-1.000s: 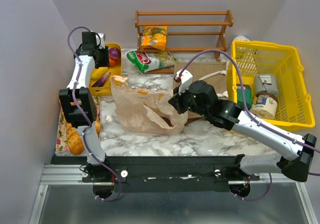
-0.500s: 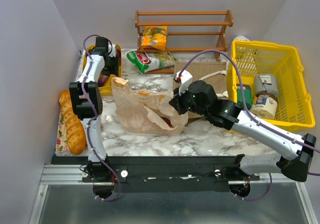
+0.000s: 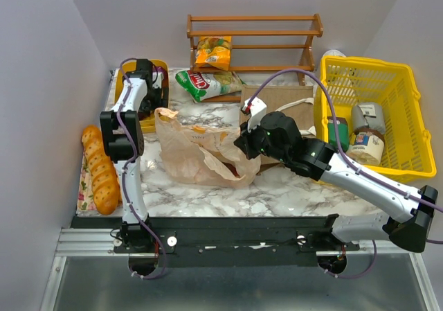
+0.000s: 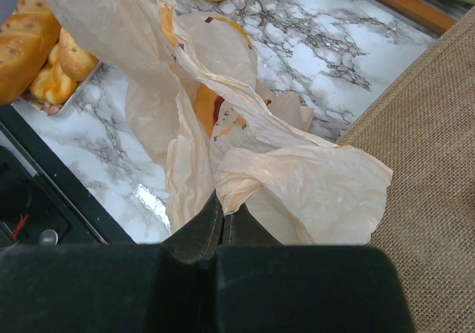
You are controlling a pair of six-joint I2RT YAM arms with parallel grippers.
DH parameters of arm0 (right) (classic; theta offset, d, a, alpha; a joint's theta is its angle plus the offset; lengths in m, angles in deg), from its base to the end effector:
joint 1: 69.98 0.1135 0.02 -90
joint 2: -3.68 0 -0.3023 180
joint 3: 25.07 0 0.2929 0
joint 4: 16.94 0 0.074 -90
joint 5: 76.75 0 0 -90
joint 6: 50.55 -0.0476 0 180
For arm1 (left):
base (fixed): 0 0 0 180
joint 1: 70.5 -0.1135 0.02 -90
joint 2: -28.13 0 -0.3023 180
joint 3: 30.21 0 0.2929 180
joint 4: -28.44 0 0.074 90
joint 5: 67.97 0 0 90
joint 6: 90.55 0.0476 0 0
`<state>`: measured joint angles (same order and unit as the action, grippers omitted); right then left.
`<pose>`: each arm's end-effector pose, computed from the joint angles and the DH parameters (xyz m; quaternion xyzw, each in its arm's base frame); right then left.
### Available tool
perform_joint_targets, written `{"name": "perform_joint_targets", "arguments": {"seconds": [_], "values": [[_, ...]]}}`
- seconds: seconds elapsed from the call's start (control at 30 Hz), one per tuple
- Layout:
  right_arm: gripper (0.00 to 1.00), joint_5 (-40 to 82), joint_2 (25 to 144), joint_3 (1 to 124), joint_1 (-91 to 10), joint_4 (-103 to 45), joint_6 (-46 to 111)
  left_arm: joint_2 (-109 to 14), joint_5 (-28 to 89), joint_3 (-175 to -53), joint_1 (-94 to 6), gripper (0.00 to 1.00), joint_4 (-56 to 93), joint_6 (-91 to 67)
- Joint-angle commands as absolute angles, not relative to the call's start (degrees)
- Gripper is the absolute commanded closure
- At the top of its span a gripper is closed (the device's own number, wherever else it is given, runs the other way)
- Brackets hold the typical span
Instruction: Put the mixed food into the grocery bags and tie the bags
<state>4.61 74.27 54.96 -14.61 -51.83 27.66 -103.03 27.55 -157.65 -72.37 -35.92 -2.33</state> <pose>0.1865 0.2574 0.3946 -0.2756 0.7978 0.2414 0.4788 0.5564 0.0136 0.2095 -0.0221 0.9804 -0.0471 0.1899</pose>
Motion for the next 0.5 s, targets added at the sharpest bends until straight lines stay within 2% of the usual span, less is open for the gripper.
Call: {"name": "perform_joint_targets", "arguments": {"seconds": [0.0,0.07,0.1,0.17,0.2,0.33,0.47], "values": [[0.99,4.73,73.46,56.54,-14.79,-52.41,27.41,-105.03,26.08,-158.40,-72.34,0.21,-38.23,-2.57],[0.99,4.38,73.46,56.36,-14.87,-52.32,27.32,-105.03,26.42,-158.23,-72.17,0.28,-38.40,-2.48],[0.99,4.38,73.46,56.36,-14.87,-52.32,27.32,-104.94,26.86,-158.40,-72.17,0.40,-38.58,-2.39],[0.99,4.20,73.38,56.27,-14.79,-52.41,27.32,-103.89,26.69,-158.67,-71.99,0.49,-38.67,-2.39],[0.99,4.03,73.20,56.27,-14.87,-52.41,27.32,-103.19,26.51,-159.02,-71.90,0.58,-38.67,-2.57],[0.99,3.32,72.67,56.45,-14.79,-52.41,27.41,-96.34,26.42,-159.02,-71.82,0.67,-36.74,-3.88],[0.99,3.32,72.76,56.89,-14.79,-52.41,27.67,-84.07,24.94,-157.27,-71.73,0.74,-30.96,-5.73]]}}
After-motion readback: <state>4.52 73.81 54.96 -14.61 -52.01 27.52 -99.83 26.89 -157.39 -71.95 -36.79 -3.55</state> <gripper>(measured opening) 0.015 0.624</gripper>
